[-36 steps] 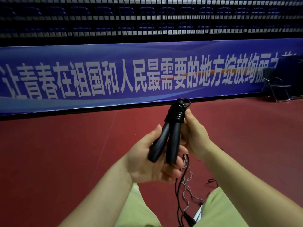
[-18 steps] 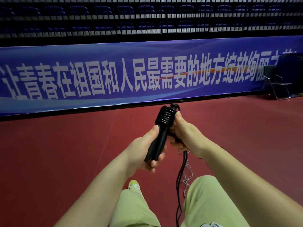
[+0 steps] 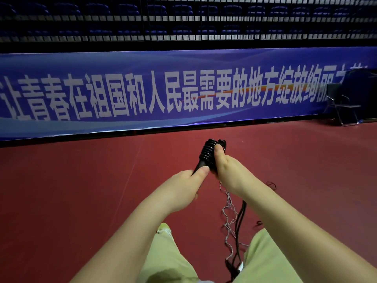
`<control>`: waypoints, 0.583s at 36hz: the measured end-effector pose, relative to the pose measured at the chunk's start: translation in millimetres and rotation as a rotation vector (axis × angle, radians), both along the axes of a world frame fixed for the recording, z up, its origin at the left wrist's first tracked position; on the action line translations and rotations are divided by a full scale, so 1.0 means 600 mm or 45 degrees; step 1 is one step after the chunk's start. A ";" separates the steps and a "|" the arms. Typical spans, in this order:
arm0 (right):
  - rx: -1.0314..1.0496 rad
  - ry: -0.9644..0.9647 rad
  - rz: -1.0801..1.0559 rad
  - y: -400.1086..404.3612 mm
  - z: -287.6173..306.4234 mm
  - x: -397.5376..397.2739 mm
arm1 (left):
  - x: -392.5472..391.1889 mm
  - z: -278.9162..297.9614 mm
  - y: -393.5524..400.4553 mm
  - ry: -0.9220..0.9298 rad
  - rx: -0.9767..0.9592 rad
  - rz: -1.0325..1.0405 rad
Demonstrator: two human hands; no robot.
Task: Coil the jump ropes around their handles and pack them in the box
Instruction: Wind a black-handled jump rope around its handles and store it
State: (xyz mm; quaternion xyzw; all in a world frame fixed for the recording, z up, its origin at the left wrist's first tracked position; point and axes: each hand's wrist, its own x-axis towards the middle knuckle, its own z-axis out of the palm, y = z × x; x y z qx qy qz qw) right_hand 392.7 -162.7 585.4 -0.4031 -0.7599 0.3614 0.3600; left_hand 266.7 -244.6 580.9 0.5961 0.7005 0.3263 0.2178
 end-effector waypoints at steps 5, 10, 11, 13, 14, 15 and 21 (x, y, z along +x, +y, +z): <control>0.064 -0.058 -0.064 -0.008 0.005 -0.002 | -0.002 0.004 0.006 0.139 -0.011 0.025; 0.084 -0.136 0.046 0.000 0.002 -0.008 | -0.013 0.013 0.002 0.574 0.060 0.197; 0.078 -0.192 0.079 -0.001 0.005 -0.009 | -0.016 0.013 0.001 0.620 0.077 0.215; 0.033 -0.194 0.090 -0.004 0.012 -0.009 | -0.019 0.011 -0.001 0.648 0.108 0.238; 0.003 -0.163 0.089 -0.005 0.015 -0.011 | -0.019 0.010 -0.001 0.658 0.131 0.255; -0.020 -0.126 0.101 -0.005 0.017 -0.013 | -0.018 0.010 -0.002 0.679 0.164 0.275; -0.053 0.165 0.261 -0.013 0.021 -0.010 | -0.015 0.022 -0.014 0.580 0.286 0.264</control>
